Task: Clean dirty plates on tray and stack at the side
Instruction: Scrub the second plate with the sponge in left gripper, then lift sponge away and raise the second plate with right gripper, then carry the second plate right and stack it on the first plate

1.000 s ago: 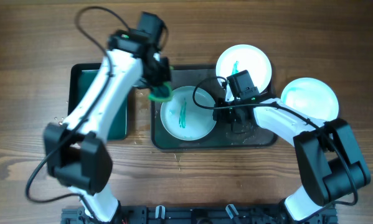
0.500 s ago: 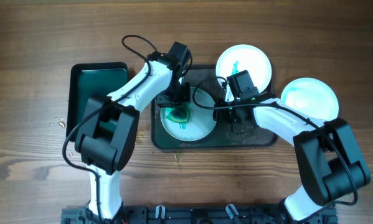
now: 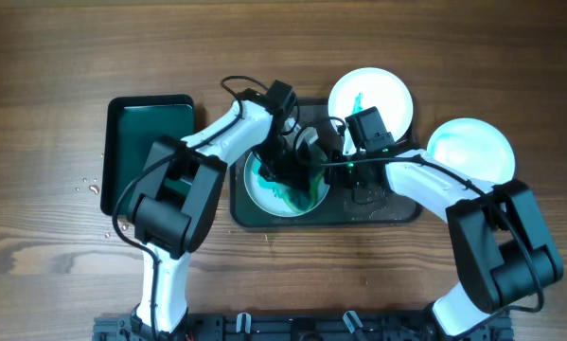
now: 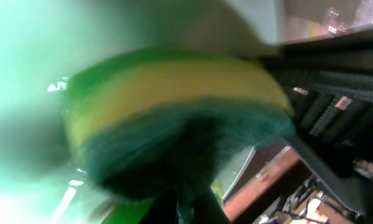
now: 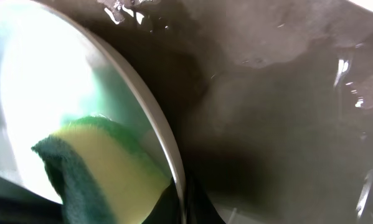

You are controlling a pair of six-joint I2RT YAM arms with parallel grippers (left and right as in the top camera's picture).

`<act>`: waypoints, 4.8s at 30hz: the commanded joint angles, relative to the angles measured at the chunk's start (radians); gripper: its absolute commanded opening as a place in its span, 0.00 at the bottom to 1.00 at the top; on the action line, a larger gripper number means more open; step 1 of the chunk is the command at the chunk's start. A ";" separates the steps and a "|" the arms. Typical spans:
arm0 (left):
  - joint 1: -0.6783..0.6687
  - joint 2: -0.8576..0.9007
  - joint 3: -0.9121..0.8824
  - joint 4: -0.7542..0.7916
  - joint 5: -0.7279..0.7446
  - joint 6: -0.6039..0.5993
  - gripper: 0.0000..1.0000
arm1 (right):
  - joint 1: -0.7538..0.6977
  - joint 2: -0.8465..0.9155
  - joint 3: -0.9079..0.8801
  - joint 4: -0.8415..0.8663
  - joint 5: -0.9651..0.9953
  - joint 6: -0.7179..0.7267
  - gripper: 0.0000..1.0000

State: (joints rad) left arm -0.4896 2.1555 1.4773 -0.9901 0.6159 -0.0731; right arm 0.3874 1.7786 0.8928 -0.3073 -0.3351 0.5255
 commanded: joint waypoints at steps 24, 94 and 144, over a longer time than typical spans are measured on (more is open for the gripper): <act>0.003 -0.130 -0.019 0.111 -0.148 -0.158 0.04 | 0.001 0.026 0.012 0.004 -0.006 0.009 0.04; 0.142 -0.142 0.031 0.037 -0.671 -0.304 0.04 | 0.001 0.026 0.012 0.000 -0.003 0.027 0.04; 0.319 -0.357 0.299 -0.282 -0.707 -0.272 0.04 | 0.635 -0.454 0.043 0.067 1.664 -0.610 0.04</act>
State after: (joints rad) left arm -0.1806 1.7962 1.7687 -1.2736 -0.0788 -0.3538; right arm 1.0187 1.3396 0.9134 -0.2455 1.2858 -0.0689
